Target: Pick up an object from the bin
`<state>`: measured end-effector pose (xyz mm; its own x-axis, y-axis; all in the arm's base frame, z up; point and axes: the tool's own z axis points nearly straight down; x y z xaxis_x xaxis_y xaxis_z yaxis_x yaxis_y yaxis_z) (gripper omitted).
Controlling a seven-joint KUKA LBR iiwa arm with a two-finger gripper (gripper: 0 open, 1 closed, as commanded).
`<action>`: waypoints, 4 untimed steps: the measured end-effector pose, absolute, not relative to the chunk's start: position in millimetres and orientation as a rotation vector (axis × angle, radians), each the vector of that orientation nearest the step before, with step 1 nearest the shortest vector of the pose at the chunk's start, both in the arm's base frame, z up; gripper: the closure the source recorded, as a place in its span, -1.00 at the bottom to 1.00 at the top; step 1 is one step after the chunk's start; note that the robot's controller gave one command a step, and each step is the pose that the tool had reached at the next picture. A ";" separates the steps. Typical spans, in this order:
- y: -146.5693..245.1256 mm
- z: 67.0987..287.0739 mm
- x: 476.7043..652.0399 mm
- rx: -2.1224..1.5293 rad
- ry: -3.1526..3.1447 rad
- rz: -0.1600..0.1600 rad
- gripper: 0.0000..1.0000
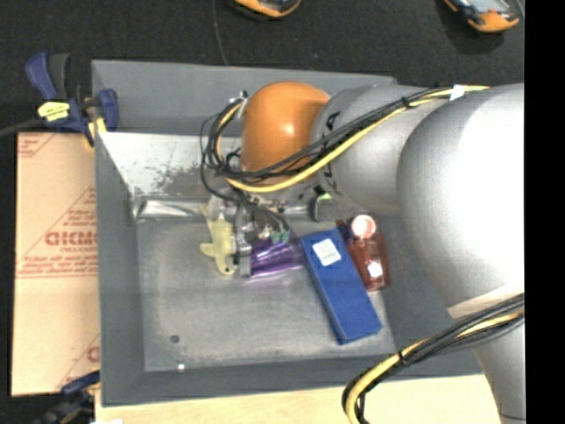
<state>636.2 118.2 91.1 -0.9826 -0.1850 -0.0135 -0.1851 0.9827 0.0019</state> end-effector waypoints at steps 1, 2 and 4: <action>93.4 94.1 650.8 -0.173 3.123 0.011 -1.00; 58.9 72.1 646.8 -0.419 3.098 0.009 1.00; 59.3 114.9 645.1 -0.415 3.106 0.010 1.00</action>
Offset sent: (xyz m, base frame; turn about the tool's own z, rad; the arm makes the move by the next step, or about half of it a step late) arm 0.0087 -0.0593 -0.0211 -0.0872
